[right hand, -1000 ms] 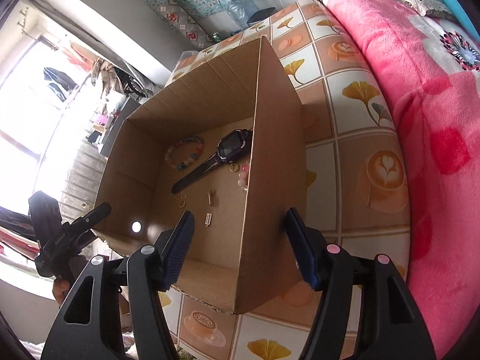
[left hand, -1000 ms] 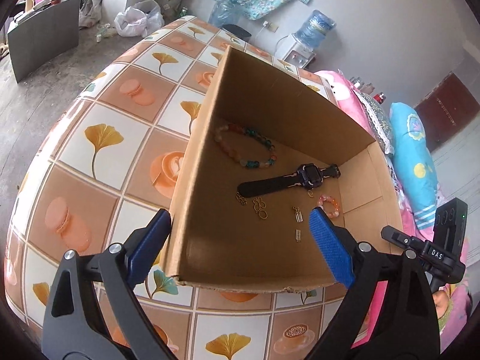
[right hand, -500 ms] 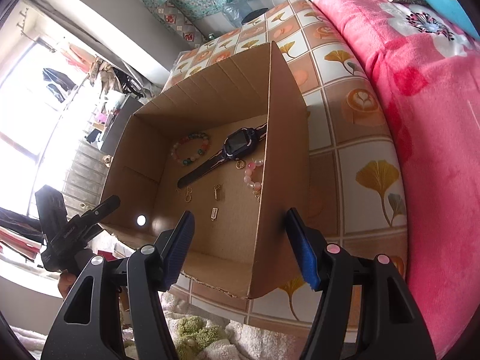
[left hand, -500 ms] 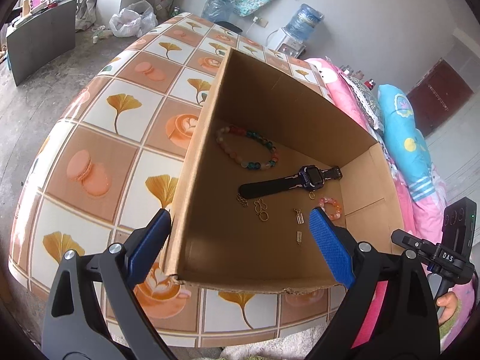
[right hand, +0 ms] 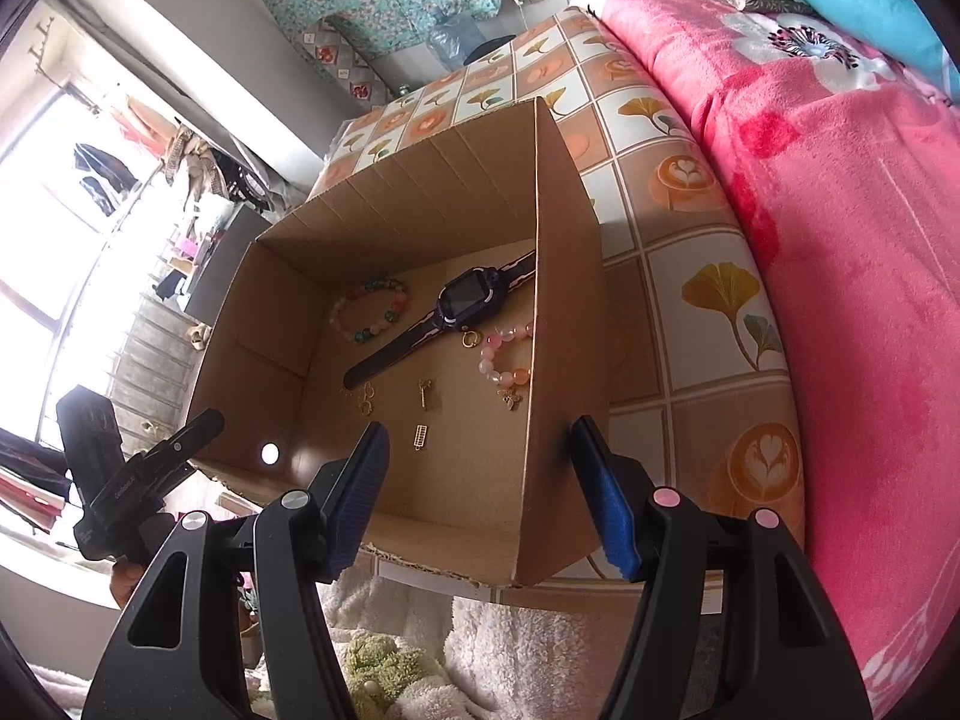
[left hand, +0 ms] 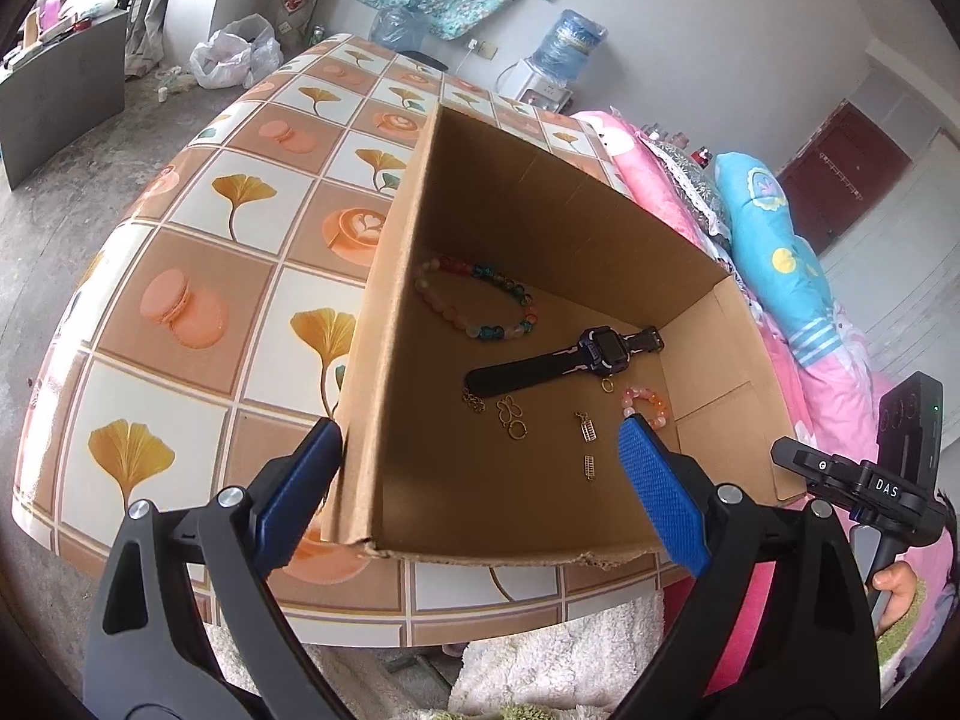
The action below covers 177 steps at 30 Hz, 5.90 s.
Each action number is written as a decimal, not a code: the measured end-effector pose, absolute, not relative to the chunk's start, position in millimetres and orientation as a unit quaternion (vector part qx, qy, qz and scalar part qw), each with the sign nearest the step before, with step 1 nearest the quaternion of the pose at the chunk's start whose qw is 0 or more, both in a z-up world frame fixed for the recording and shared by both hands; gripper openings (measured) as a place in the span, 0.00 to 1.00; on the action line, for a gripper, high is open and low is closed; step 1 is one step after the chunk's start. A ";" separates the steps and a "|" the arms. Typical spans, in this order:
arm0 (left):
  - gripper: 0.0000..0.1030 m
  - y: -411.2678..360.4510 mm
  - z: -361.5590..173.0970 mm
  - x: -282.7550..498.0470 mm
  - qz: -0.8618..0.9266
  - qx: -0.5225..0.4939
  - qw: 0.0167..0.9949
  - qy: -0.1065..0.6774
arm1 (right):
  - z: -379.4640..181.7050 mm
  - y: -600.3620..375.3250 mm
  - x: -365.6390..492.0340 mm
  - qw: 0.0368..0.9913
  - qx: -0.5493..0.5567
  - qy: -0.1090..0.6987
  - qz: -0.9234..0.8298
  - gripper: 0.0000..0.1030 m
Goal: Organize jewelry
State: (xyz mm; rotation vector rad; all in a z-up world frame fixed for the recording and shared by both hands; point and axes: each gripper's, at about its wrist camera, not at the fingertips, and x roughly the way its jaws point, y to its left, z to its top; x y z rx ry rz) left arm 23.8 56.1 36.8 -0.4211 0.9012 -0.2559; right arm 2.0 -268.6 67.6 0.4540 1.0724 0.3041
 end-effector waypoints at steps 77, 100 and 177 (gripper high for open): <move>0.92 -19.2 57.2 -35.2 -0.014 0.003 0.878 0.478 | 70.1 -177.1 -66.3 0.862 0.073 0.502 0.028 0.90; 0.92 -18.8 52.5 -25.5 -0.018 -0.001 0.862 0.506 | 61.9 -181.0 -60.2 0.849 0.087 0.520 0.026 0.90; 0.92 -23.9 58.1 -12.2 -0.017 0.011 0.855 0.518 | 65.4 -189.9 -50.5 0.842 0.099 0.530 0.016 0.90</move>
